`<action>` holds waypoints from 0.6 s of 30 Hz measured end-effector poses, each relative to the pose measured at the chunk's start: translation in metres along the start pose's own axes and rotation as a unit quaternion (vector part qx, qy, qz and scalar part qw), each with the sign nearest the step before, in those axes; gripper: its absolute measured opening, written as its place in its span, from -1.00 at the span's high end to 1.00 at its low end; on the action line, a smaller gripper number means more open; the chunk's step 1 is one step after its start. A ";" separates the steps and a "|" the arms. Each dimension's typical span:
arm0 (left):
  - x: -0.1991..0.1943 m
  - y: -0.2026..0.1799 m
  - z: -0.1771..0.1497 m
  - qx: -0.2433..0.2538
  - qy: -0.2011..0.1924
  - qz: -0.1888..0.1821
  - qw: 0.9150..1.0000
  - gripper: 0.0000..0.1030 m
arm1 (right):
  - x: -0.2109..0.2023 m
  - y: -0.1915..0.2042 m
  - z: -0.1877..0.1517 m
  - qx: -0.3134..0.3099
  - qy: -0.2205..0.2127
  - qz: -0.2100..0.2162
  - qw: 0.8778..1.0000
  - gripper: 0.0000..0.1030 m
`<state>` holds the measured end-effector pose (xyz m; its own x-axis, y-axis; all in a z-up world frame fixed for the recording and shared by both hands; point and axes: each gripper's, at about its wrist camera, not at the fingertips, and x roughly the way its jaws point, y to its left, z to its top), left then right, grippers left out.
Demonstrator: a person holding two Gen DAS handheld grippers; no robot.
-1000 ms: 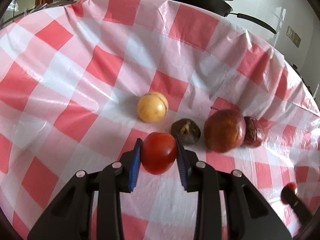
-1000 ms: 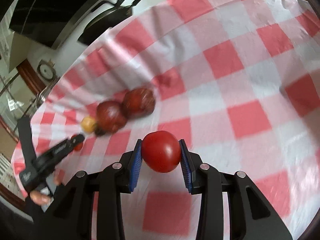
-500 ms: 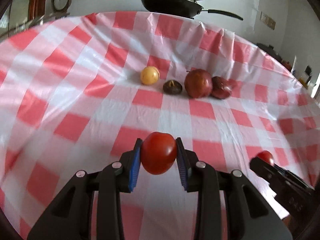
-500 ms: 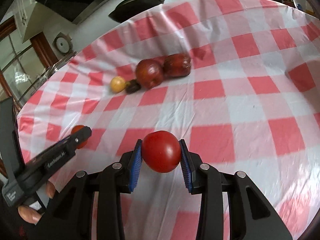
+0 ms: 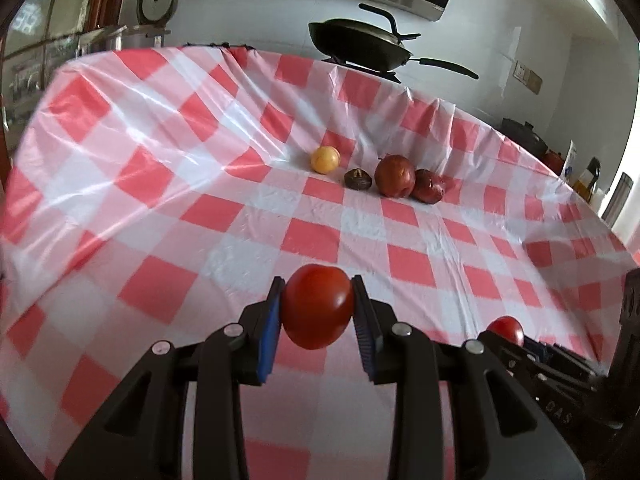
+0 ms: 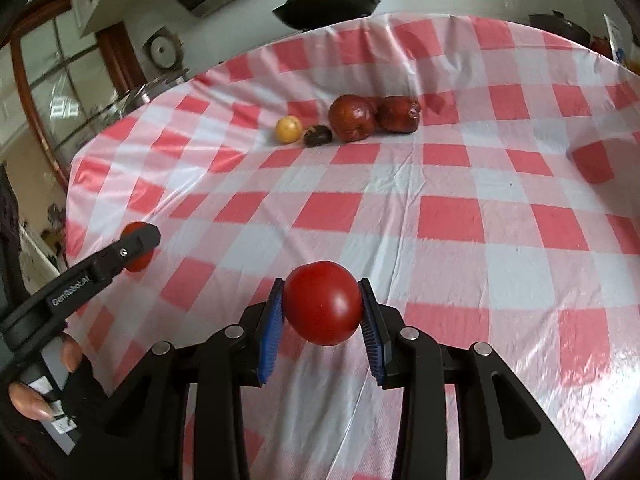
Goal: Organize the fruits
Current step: 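Carry both red tomatoes in the tools over the white box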
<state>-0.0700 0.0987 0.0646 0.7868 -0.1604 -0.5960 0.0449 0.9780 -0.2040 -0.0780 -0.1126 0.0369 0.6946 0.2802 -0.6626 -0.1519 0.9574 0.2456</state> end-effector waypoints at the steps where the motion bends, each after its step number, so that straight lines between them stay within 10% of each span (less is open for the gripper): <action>1: -0.006 0.001 -0.003 0.004 -0.002 0.002 1.000 0.35 | -0.002 0.004 -0.002 -0.004 0.001 0.001 1.000 0.30; 18: -0.089 0.082 -0.058 0.024 -0.026 0.073 0.997 0.35 | -0.020 0.127 -0.050 -0.155 0.033 0.066 0.985 0.29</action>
<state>-0.1727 0.1854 0.0558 0.8175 -0.0094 -0.5759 -0.0447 0.9958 -0.0797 -0.1463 0.0071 0.0460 0.6088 0.3975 -0.6866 -0.4527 0.8847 0.1109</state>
